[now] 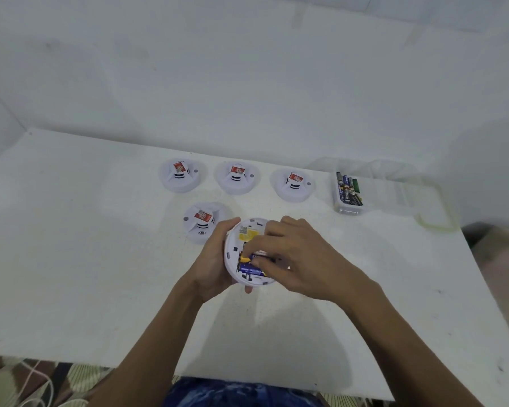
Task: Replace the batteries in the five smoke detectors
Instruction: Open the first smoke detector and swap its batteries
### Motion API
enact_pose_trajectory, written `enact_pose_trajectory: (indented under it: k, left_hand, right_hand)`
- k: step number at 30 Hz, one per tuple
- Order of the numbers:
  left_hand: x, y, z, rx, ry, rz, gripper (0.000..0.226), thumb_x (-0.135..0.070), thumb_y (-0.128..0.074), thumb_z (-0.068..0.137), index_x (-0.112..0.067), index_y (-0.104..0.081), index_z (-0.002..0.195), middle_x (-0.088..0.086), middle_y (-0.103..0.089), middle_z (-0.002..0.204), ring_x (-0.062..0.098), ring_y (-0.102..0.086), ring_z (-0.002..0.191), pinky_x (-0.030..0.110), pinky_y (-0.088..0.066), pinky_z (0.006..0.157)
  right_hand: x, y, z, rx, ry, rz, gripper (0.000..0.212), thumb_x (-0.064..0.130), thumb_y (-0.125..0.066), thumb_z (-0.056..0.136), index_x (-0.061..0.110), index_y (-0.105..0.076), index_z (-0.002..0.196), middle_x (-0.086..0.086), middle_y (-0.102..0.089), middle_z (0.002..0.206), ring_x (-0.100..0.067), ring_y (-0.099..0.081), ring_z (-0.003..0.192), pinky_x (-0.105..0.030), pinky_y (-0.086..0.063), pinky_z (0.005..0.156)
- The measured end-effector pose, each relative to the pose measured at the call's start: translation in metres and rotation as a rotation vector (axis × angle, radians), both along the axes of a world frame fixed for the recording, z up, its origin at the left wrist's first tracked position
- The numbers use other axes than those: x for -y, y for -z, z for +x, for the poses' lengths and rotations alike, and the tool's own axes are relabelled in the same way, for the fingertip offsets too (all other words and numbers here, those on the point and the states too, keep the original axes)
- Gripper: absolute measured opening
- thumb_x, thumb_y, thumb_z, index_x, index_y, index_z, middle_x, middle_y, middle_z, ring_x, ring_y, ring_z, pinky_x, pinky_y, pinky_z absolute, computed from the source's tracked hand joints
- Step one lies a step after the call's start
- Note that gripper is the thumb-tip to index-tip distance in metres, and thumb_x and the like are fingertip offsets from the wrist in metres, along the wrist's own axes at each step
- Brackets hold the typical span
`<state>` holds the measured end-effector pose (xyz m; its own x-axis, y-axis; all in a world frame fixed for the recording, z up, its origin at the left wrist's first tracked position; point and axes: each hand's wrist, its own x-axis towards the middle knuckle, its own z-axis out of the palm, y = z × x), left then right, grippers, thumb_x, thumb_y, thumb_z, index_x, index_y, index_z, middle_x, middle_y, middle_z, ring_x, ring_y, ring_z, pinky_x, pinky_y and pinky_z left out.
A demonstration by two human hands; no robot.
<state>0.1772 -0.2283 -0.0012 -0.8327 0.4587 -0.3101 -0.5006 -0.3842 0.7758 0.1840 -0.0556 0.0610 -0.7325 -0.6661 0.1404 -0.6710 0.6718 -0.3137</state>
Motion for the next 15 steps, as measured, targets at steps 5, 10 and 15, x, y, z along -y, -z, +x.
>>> enact_pose_trajectory:
  k: [5,10,15]
  left_hand:
    - [0.003,0.007,-0.001,-0.061,-0.071,-0.088,0.04,-0.042,-0.028,0.091,-0.024,-0.059,0.107,-0.003,-0.075,0.086,0.017,-0.071,0.078,0.03,-0.059,0.07]
    - [0.004,0.008,-0.002,-0.022,-0.05,-0.129,0.038,-0.036,-0.026,0.099,-0.02,-0.061,0.105,0.002,-0.074,0.083,0.017,-0.07,0.073,0.028,-0.059,0.062]
    - [0.002,0.007,-0.001,0.0,-0.031,-0.141,0.055,-0.049,-0.042,0.079,-0.014,-0.056,0.119,0.009,-0.07,0.097,0.024,-0.068,0.085,0.035,-0.058,0.071]
  right_hand:
    - [0.004,-0.008,-0.005,0.029,-0.089,0.129,0.018,0.034,-0.051,0.092,0.034,-0.058,0.109,0.009,-0.057,0.094,-0.009,-0.036,0.073,-0.017,-0.024,0.063]
    - [0.009,-0.014,-0.007,0.051,-0.157,0.177,0.013,0.032,-0.051,0.091,0.033,-0.055,0.103,0.012,-0.054,0.087,-0.011,-0.039,0.069,-0.015,-0.021,0.063]
    - [0.013,-0.017,-0.01,0.108,-0.16,0.183,0.013,0.031,-0.054,0.084,0.034,-0.051,0.096,0.019,-0.043,0.081,-0.011,-0.043,0.064,-0.02,-0.027,0.063]
